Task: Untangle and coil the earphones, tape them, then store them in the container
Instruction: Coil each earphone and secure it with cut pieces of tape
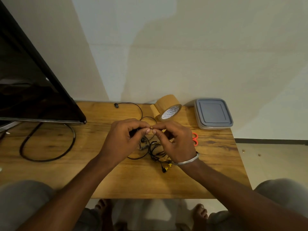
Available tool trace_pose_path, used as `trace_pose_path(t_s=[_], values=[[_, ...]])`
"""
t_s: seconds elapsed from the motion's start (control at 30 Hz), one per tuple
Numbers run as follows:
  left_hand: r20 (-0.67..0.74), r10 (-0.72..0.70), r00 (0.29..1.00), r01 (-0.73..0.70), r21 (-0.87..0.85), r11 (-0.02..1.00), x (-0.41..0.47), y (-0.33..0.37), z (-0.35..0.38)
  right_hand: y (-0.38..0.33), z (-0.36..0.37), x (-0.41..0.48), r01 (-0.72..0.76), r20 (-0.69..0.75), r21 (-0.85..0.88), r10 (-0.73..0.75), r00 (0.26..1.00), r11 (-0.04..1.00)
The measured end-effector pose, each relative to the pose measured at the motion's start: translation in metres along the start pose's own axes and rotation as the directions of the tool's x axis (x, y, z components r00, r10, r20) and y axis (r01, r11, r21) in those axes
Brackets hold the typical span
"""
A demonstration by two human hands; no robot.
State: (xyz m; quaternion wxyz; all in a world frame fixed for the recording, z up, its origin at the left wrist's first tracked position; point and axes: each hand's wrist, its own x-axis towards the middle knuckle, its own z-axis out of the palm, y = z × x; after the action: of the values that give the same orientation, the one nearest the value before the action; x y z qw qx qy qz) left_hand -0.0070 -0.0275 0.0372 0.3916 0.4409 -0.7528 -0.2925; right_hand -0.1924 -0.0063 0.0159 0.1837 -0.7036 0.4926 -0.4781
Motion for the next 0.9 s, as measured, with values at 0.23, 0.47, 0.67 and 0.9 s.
trace_pose_path(t_s=[0.23,0.47,0.67,0.9], values=[[-0.083,-0.066,0.994,0.062,-0.052,0.997,0.0021,-0.0025,-0.0051,-0.0006,-0.001,0.002,-0.148,-0.018,0.09,0.151,0.988,0.985],[0.01,0.007,1.0,-0.007,-0.001,1.0,0.001,0.0016,-0.0023,-0.0023,-0.0004,0.0013,-0.026,-0.016,0.0,0.026,1.0,1.0],[-0.084,-0.036,0.996,0.034,-0.026,0.999,0.0038,-0.0042,-0.0093,-0.0035,-0.0014,0.0014,-0.157,-0.055,0.051,0.159,0.986,0.986],[0.012,0.042,0.999,-0.042,-0.003,0.999,0.0018,0.002,-0.0029,-0.0014,-0.0005,0.0,0.014,0.001,-0.037,-0.014,1.0,0.999]])
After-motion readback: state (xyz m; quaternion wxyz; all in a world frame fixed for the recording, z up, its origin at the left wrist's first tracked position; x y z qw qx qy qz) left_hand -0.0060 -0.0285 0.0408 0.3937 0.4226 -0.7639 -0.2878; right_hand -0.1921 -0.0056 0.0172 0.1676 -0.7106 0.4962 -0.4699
